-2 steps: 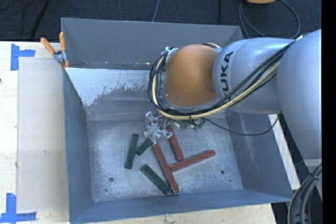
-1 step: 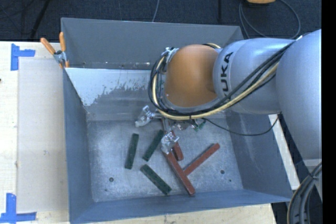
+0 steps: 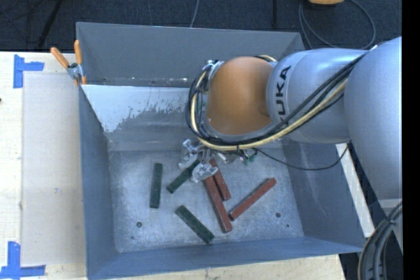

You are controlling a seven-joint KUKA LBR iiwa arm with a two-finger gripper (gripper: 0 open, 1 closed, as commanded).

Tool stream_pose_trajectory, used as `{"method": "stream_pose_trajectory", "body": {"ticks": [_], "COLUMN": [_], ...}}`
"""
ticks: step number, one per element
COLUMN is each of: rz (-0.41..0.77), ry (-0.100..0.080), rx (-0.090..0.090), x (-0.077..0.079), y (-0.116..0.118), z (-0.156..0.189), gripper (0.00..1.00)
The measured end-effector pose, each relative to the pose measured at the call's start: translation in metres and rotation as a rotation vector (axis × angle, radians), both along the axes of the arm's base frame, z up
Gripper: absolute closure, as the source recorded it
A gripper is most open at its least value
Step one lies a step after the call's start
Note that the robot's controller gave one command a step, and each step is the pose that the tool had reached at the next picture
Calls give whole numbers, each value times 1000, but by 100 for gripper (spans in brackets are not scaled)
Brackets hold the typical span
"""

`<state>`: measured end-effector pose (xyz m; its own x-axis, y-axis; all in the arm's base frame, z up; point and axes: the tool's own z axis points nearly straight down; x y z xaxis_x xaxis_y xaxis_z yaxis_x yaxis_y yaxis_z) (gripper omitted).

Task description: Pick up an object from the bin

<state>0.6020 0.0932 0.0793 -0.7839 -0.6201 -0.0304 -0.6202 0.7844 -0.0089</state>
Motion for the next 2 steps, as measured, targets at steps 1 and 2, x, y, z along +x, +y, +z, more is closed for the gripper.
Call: {"method": "stream_pose_trajectory", "body": {"ticks": [1, 2], "rz": [0, -49], "ry": [0, 27], "rx": [0, -9], "x": [0, 8], "y": [0, 23], "z": [0, 132], "gripper": [100, 100]}}
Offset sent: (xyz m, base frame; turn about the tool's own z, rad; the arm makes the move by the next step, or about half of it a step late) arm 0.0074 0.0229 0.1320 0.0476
